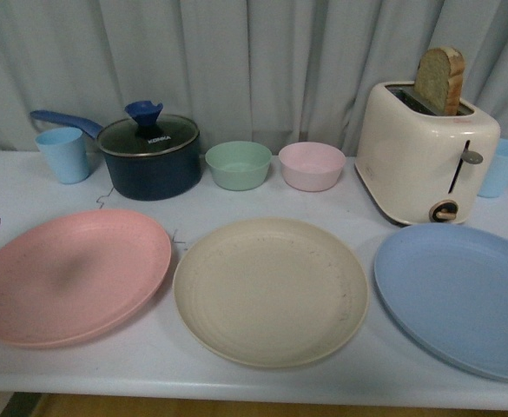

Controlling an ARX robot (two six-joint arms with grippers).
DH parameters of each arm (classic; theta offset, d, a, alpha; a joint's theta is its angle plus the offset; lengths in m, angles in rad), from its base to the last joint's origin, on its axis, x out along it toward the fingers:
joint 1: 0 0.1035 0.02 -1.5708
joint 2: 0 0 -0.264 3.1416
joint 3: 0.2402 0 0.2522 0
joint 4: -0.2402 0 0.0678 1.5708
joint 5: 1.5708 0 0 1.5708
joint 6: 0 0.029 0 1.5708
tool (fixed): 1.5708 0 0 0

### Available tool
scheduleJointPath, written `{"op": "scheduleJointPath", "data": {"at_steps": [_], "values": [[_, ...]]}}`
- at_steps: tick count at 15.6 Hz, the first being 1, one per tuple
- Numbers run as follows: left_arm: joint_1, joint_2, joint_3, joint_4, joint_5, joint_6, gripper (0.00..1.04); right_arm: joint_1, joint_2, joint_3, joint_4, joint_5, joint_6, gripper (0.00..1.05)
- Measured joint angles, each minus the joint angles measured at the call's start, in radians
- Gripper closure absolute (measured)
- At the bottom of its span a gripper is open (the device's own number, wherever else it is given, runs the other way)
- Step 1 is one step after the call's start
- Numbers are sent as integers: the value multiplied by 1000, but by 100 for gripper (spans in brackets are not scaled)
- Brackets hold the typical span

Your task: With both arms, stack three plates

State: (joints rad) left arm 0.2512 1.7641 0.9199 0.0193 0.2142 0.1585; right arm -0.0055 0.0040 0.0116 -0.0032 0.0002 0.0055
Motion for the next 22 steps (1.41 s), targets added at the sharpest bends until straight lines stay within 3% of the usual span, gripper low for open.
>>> {"op": "scheduleJointPath", "data": {"at_steps": [13, 18, 22], "values": [[2, 231, 156, -25, 16, 12, 7, 0, 0, 0, 0, 0, 0, 6], [40, 387, 251, -20, 16, 29, 7, 0, 0, 0, 0, 0, 0, 6], [65, 420, 271, -32, 40, 6, 48, 0, 0, 0, 0, 0, 0, 6]]}}
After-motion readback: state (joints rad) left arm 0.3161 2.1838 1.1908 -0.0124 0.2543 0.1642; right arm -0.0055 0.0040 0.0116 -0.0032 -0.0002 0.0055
